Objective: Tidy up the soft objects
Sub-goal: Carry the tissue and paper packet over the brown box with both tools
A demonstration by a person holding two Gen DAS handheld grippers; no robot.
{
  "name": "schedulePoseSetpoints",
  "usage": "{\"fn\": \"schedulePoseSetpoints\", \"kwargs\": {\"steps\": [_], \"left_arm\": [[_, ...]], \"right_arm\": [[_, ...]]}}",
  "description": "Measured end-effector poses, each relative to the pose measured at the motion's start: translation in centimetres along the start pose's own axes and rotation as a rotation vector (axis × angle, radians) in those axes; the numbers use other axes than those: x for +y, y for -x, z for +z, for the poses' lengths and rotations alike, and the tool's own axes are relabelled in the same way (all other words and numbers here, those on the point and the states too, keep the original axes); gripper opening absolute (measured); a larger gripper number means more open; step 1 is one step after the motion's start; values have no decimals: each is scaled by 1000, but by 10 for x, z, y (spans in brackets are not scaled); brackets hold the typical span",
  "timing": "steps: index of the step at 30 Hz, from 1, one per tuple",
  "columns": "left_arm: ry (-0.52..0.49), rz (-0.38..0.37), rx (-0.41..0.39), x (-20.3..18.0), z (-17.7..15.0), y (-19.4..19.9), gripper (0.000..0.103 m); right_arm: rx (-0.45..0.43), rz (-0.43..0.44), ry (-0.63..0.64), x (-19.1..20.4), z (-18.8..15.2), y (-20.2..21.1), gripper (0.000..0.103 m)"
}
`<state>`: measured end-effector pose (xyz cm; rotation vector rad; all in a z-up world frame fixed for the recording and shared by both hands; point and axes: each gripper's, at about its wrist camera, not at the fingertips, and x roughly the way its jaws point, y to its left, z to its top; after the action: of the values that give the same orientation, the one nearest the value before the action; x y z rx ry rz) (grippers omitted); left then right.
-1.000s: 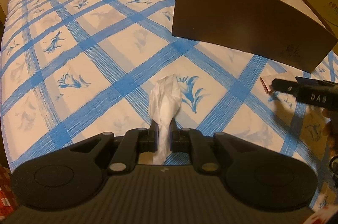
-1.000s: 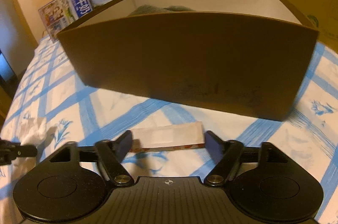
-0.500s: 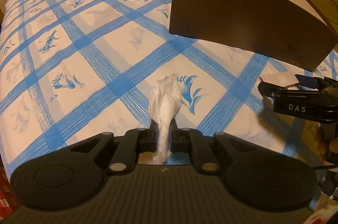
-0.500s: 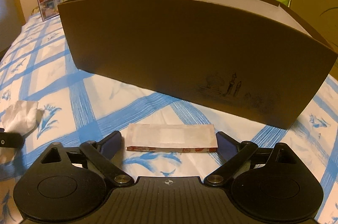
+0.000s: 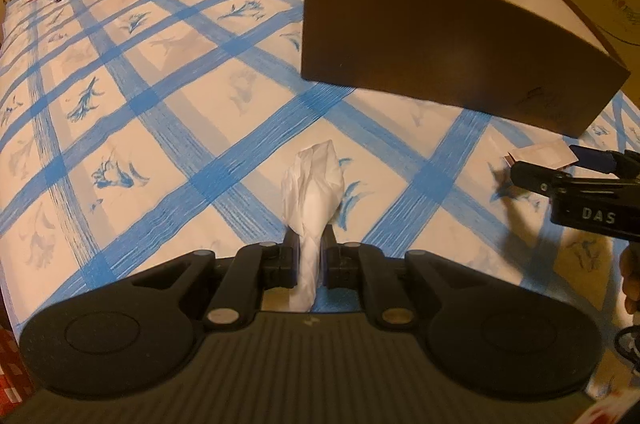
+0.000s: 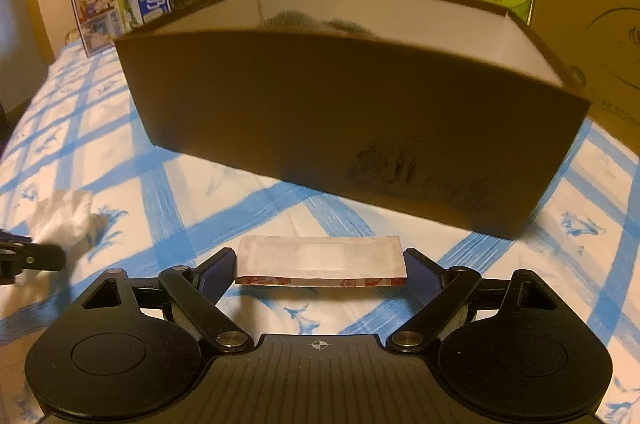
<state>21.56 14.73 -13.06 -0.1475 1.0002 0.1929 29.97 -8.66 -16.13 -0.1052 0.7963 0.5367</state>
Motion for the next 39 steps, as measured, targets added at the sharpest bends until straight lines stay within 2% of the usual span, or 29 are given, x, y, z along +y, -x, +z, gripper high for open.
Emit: {"fn": "schedulePoseSetpoints", "kwargs": {"steps": [12,19,28,39], "left_arm": [[-62,-25,-75,-25,23,43,9],[-126,-56,-133,-50,49,65,9],[-184,-77,-199,-74,102,70,9],[-221,-68,-224,-88,172,43,10]], "right_arm": [[-76,52,1,-12,18,63,88],[-151,59,-18,-30,43,97,88],[-206,48,-30,-54,79,104,88],[-240,29,-41,-83,132,78,88]]}}
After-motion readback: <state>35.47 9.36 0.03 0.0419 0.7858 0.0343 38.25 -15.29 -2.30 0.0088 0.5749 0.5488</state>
